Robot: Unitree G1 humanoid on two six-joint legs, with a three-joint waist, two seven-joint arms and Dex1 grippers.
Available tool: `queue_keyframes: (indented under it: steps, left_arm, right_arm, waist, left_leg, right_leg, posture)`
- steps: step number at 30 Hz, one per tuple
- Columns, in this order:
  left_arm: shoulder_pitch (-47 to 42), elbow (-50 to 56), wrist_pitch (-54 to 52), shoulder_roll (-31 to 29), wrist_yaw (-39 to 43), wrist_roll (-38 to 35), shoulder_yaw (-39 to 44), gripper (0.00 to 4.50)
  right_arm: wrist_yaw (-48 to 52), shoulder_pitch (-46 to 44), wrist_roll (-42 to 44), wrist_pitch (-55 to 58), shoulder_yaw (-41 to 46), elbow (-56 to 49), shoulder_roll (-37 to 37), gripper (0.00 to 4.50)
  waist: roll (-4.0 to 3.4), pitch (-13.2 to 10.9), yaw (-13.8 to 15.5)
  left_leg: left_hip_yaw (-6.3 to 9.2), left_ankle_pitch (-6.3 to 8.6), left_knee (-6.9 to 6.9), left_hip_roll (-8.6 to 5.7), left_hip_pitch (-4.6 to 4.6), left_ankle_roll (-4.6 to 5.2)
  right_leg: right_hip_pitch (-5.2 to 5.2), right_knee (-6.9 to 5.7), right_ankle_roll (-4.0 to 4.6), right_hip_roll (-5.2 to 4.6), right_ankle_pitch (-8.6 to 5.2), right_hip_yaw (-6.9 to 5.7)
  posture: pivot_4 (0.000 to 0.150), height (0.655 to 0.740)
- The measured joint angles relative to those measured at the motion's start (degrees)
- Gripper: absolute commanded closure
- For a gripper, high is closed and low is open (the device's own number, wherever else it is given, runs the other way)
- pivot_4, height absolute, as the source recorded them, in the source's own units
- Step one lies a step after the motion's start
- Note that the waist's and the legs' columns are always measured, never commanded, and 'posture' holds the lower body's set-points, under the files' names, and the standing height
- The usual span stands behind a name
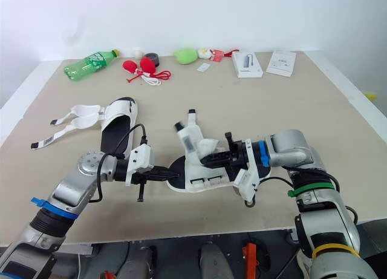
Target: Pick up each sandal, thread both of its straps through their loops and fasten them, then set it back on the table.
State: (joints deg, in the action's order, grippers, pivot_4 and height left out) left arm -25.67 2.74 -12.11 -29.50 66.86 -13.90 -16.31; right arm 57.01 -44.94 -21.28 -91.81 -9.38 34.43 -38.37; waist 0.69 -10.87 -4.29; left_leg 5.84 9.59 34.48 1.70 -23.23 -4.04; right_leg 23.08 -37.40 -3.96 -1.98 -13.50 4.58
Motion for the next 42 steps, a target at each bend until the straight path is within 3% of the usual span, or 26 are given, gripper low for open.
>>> queue_keyframes:
  steps: [7,11,18,20,24,25,28,30,32,34,38,42]
  left_arm:
    - [-0.64,-0.85,0.0,0.95,0.3,0.14,-0.38,4.5]
    - [-1.4,-1.78,0.0,1.47,0.76,0.46,-0.78,4.5]
    - [-2.26,-3.22,-0.21,2.05,-0.42,1.35,-0.8,4.5]
    - [-2.39,-3.43,-0.21,2.06,-0.57,1.63,-0.89,4.5]
    - [-2.41,-3.46,-0.2,2.06,-0.54,2.05,-1.26,4.5]
    - [-2.4,-3.46,-0.2,2.03,-0.42,2.12,-1.28,4.5]
    - [-2.42,-3.44,-0.23,1.89,-0.12,2.17,-1.35,4.5]
    - [-2.43,-3.35,-0.26,1.8,-0.06,2.16,-1.48,4.5]
    - [-2.58,-3.32,-0.27,1.72,0.03,2.15,-1.67,4.5]
    - [-2.64,-3.46,-0.28,1.43,0.16,2.17,-1.66,4.5]
    - [-3.35,-3.9,-0.26,1.52,0.73,2.18,-1.78,4.5]
    - [-3.65,-4.21,-0.23,1.51,1.11,2.19,-1.77,4.5]
  right_arm:
    - [-22.18,-1.11,-21.14,-0.59,4.51,-2.17,-2.08,4.47]
    - [-33.52,-2.8,-26.72,-0.6,5.03,-0.86,-3.47,4.47]
    - [-40.91,-5.81,-21.78,-0.56,-5.19,5.78,-7.55,4.47]
    - [-40.89,-6.73,-18.09,-0.51,-9.99,7.94,-8.35,3.85]
    - [-37.31,-7.46,-3.0,4.08,-22.19,9.61,-12.12,2.38]
    - [-34.6,-7.27,2.83,7.03,-25.12,8.64,-13.36,1.78]
    - [-23.92,-4.94,20.65,18.2,-29.2,1.22,-17.12,0.6]
    - [-16.12,-1.52,32.49,28.71,-29.03,-5.7,-19.84,0.6]
    - [-6.48,4.28,49.18,49.52,-27.02,-18.16,-25.41,0.6]
    - [-1.93,7.15,59.4,63.62,-23.65,-26.15,-28.87,0.6]
    - [-1.26,13.75,79.83,90.21,-14.31,-42.7,-34.76,0.6]
    - [-3.61,21.33,88.07,106.37,-8.7,-54.87,-34.4,0.6]
  waist:
    - [0.0,0.0,0.02]
    - [0.01,0.0,0.0]
    - [0.02,0.0,-0.06]
    - [0.02,0.0,-0.14]
    - [0.03,-0.01,-0.18]
    - [0.03,-0.01,-0.18]
    - [0.03,-0.01,-0.14]
    - [0.03,-0.01,-0.05]
    - [0.0,-0.01,0.06]
    - [0.01,-0.01,0.12]
    - [0.0,0.0,0.04]
    - [0.05,0.03,0.17]
  left_leg:
    - [0.0,-0.14,0.01,-0.04,0.0,-0.04]
    - [-0.07,-0.14,-0.03,-0.05,0.02,-0.03]
    - [-0.29,-0.12,-0.04,-0.07,0.08,0.01]
    - [-0.38,-0.11,-0.04,-0.08,0.12,0.01]
    - [-0.51,-0.1,-0.04,-0.18,0.11,0.04]
    - [-0.59,-0.09,-0.04,-0.18,0.12,0.06]
    - [-0.64,-0.05,-0.02,-0.19,0.12,0.12]
    - [-0.62,-0.03,-0.01,-0.19,0.11,0.16]
    - [-0.61,0.03,0.02,-0.19,0.07,0.26]
    - [-0.61,0.07,0.06,-0.18,0.07,0.33]
    - [-0.65,0.1,0.08,-0.08,0.1,0.39]
    - [-0.64,0.1,0.14,0.04,0.05,0.39]
  right_leg:
    - [0.0,-0.02,0.11,-0.01,0.1,0.05]
    - [0.01,-0.02,0.13,0.0,0.11,0.16]
    - [0.01,-0.02,0.14,-0.02,0.11,0.42]
    - [0.01,-0.02,0.12,-0.01,0.11,0.54]
    - [0.01,-0.02,0.1,0.02,0.13,0.94]
    - [0.01,-0.02,0.07,0.03,0.14,1.05]
    - [0.01,-0.02,0.05,0.04,0.15,1.15]
    - [0.0,-0.02,0.05,0.05,0.15,1.16]
    - [0.0,-0.02,0.06,0.05,0.15,1.16]
    - [0.0,-0.02,0.07,0.06,0.14,1.15]
    - [0.02,-0.02,-0.17,0.16,-0.02,1.16]
    - [0.08,-0.02,-0.18,0.34,-0.02,1.18]
  posture:
    - [0.15,0.74]
    - [0.15,0.74]
    - [0.15,0.74]
    - [0.15,0.74]
    - [0.15,0.74]
    - [0.15,0.74]
    - [0.15,0.74]
    - [0.15,0.74]
    - [0.15,0.74]
    - [0.15,0.74]
    - [0.15,0.74]
    - [0.15,0.74]
